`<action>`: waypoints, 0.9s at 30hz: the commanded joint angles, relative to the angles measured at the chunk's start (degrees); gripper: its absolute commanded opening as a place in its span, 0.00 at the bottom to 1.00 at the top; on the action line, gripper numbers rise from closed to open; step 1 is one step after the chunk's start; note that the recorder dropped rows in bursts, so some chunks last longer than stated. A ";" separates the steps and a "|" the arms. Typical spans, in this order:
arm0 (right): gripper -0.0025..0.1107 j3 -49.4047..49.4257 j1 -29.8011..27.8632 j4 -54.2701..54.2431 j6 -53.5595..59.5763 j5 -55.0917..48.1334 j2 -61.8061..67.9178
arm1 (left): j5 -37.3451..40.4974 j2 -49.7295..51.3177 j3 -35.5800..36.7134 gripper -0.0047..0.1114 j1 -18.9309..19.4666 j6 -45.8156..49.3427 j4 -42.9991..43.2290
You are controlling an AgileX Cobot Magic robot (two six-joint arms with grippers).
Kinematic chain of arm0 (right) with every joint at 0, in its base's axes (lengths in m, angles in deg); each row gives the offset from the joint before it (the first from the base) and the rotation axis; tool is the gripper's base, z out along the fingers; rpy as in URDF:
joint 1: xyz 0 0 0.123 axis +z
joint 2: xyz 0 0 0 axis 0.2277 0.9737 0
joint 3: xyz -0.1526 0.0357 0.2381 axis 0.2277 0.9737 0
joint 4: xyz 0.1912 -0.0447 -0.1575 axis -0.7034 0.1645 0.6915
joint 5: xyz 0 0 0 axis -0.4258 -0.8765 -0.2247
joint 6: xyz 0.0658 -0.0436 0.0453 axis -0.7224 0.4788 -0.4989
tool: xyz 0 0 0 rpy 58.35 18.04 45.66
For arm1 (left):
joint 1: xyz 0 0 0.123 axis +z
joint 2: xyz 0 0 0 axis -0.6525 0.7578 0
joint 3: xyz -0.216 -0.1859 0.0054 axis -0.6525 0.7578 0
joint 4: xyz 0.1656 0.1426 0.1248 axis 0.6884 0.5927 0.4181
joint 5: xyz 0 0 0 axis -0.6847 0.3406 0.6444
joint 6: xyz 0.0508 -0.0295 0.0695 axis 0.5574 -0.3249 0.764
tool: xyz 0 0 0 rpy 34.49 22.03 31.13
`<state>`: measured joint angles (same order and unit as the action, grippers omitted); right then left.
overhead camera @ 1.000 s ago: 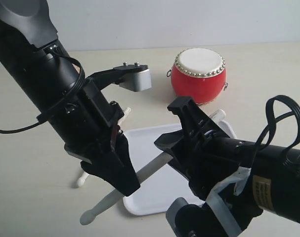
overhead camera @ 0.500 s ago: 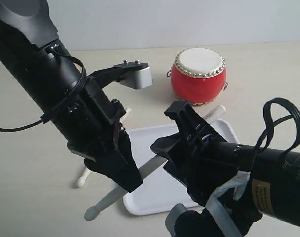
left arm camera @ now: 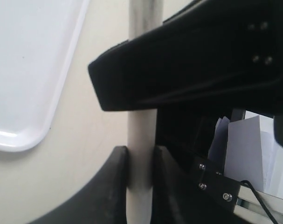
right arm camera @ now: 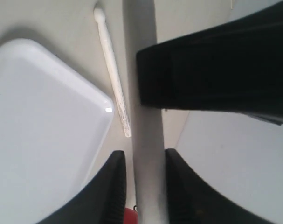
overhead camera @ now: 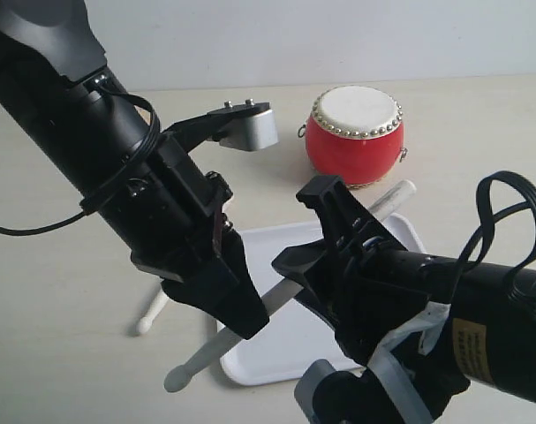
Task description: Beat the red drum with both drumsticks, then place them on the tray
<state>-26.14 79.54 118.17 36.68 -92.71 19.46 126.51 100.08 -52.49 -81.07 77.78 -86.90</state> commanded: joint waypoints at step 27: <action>0.02 0.05 0.24 -0.11 -11.67 -7.64 -0.23 | -9.55 -4.68 -4.74 0.69 -0.13 2.47 1.21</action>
<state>-26.14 79.74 117.94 31.05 -96.65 19.46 117.73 98.04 -54.77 -81.07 79.57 -87.45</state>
